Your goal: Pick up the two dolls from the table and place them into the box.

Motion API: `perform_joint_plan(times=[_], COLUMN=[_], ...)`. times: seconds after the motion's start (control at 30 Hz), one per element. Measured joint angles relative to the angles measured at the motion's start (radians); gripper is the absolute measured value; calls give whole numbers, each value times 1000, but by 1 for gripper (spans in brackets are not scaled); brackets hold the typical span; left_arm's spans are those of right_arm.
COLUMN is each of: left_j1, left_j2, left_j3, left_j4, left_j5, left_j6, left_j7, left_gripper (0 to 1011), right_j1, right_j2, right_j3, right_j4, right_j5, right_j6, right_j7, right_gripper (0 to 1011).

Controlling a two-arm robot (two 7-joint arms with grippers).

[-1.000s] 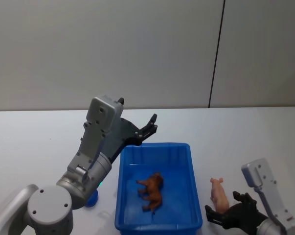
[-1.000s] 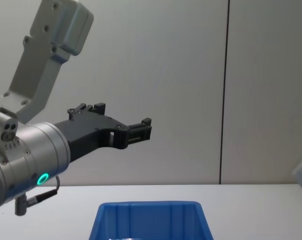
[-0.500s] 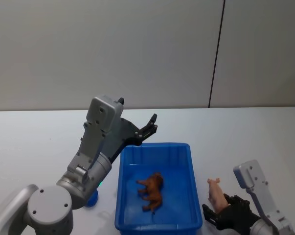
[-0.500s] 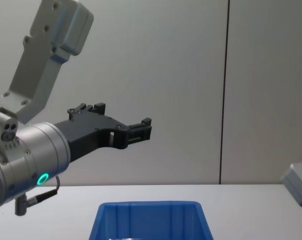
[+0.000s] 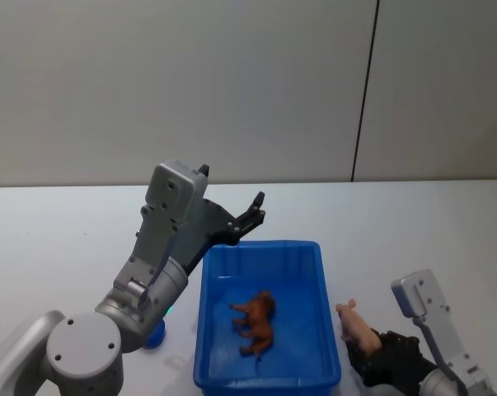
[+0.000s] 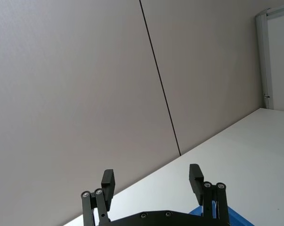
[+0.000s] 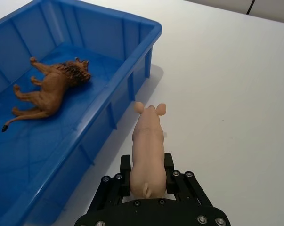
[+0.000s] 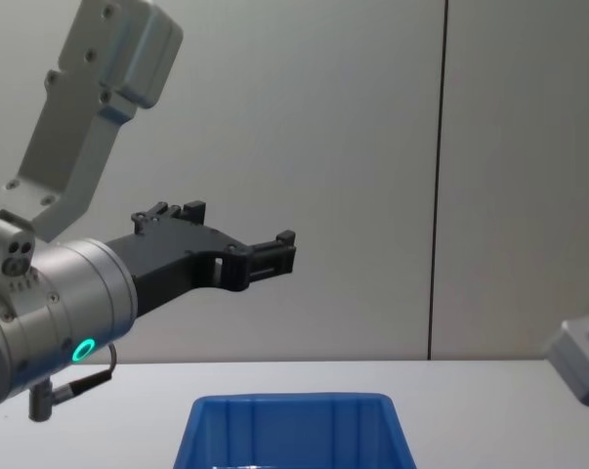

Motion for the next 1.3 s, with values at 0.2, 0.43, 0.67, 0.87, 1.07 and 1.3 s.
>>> perform_joint_plan(times=[0.2,0.43,0.67,0.87,1.07,1.3], left_j1=[0,0,0,0,0,0], left_j2=[0,0,0,0,0,0], left_j3=[0,0,0,0,0,0], left_j4=[0,0,0,0,0,0], left_j5=[0,0,0,0,0,0], left_j6=[0,0,0,0,0,0], left_j7=[0,0,0,0,0,0], left_gripper=[1001,1001,1001,1001,1001,1001], right_j1=[-4,-6,1,20,43,93], right_j2=[3,9,12,9,2,-24], right_j3=[6,17,27,32,32,23], right_j4=[-8,-26,-48,-61,-65,-51], right_j5=[0,-2,-2,7,20,41], right_j6=[-32,-92,-161,-208,-229,-215], right_j7=[-23,-53,-54,-15,37,128], right_gripper=[382,382,382,382,382,382])
